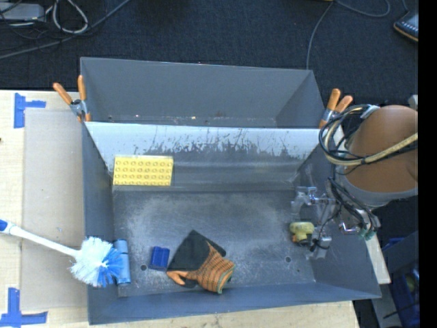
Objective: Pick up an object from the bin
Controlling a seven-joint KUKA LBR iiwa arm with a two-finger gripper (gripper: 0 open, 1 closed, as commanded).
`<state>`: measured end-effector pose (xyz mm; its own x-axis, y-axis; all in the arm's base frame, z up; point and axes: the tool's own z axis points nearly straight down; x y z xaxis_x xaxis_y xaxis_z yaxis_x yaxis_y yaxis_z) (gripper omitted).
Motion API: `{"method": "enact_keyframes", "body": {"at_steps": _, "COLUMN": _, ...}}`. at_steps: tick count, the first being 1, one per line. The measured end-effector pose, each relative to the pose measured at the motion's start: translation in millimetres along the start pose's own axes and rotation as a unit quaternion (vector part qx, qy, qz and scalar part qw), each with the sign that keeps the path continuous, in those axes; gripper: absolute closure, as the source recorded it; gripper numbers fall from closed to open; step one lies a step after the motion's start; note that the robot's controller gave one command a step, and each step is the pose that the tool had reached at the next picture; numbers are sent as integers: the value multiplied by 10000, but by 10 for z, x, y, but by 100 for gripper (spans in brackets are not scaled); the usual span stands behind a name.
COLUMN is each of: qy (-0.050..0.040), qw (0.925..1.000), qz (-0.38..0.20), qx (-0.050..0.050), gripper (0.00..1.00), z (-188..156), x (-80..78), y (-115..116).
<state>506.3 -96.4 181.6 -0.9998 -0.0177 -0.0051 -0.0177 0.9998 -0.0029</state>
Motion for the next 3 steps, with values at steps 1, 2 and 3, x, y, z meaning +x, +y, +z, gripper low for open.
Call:
{"method": "enact_keyframes", "body": {"at_steps": 1, "qy": 62, "qw": 9984, "qz": 567, "qx": -23, "gripper": 0, "z": 342, "x": 369, "y": -483}}
{"method": "enact_keyframes", "body": {"at_steps": 2, "qy": 2, "qw": 9997, "qz": -245, "qx": -15, "gripper": 0, "z": 398, "x": 232, "y": -570}}
{"method": "enact_keyframes", "body": {"at_steps": 3, "qy": 55, "qw": 9992, "qz": 396, "qx": -16, "gripper": 0, "z": 765, "x": -34, "y": -379}}
